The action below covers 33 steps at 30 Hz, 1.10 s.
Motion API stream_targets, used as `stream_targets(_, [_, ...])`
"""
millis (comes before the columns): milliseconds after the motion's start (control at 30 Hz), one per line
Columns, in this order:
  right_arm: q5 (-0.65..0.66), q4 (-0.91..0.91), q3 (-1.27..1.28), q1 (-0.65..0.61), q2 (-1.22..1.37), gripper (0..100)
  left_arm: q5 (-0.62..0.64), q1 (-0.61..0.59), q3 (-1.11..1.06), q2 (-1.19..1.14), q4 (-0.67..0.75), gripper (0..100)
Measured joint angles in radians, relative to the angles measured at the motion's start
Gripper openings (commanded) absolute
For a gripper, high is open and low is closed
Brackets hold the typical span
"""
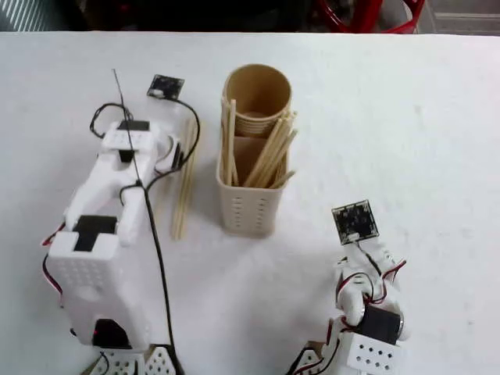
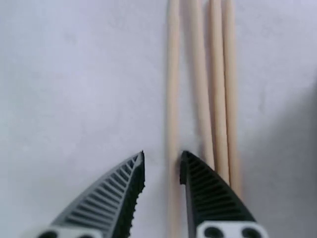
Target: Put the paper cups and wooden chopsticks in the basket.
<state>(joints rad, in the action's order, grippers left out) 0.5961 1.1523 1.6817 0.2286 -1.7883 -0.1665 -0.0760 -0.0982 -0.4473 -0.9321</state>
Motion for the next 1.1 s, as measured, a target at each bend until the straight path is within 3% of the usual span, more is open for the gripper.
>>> stream_targets(567, [0.0,0.0,0.0,0.0,0.0,5.7,0.018,0.008,0.015,0.0,-0.127,13])
stream_targets(833, [0.0,0.0,0.0,0.0,0.0,5.7,0.012,0.046,0.015,-0.002,-0.138,7])
stream_targets(1100, [0.0,0.0,0.0,0.0,0.0,5.7,0.011,0.057,0.081,-0.051,-0.204,13])
